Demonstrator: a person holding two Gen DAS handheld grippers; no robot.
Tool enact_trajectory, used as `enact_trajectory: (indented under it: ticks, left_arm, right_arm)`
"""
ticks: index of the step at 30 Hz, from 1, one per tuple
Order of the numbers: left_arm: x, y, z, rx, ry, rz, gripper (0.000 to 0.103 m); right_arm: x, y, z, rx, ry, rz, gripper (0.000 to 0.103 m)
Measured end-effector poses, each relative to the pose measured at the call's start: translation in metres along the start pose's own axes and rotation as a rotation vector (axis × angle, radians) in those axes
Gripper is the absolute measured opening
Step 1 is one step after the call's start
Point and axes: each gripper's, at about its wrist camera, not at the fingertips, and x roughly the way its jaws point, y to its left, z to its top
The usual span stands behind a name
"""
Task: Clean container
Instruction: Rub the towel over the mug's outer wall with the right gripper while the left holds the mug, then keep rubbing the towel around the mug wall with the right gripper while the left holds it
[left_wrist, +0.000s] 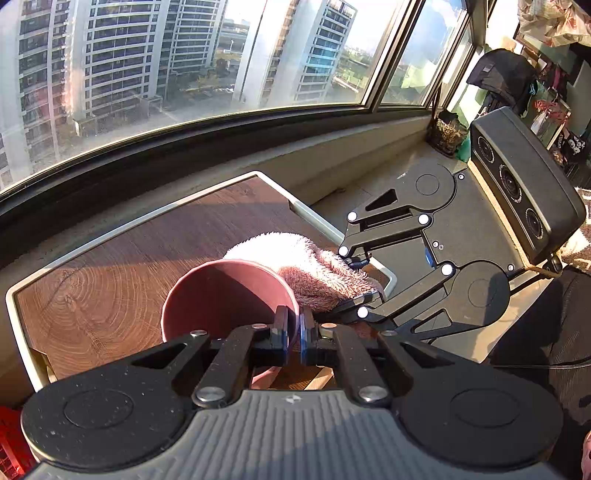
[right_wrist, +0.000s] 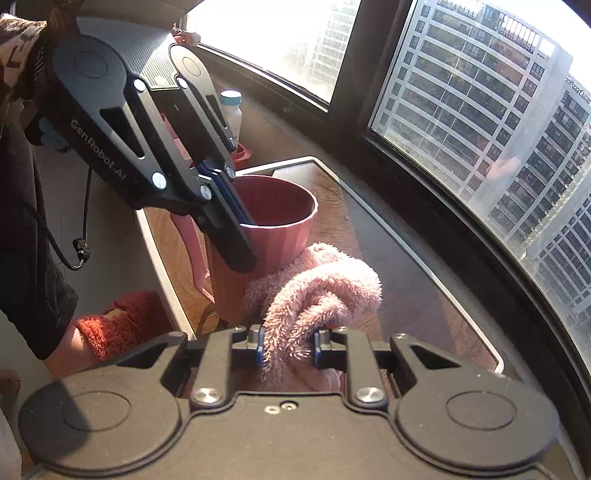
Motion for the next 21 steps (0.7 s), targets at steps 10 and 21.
enact_trajectory:
  ticks: [10, 21]
  left_arm:
    - [0.004, 0.001, 0.002, -0.006, -0.007, 0.006, 0.005]
    - [0.008, -0.002, 0.002, 0.009, 0.002, -0.001, 0.005]
  right_arm:
    - [-0.010, -0.005, -0.006, -0.025, 0.016, -0.046, 0.021]
    - [-0.029, -0.013, 0.009, 0.041, -0.102, -0.003, 0.021]
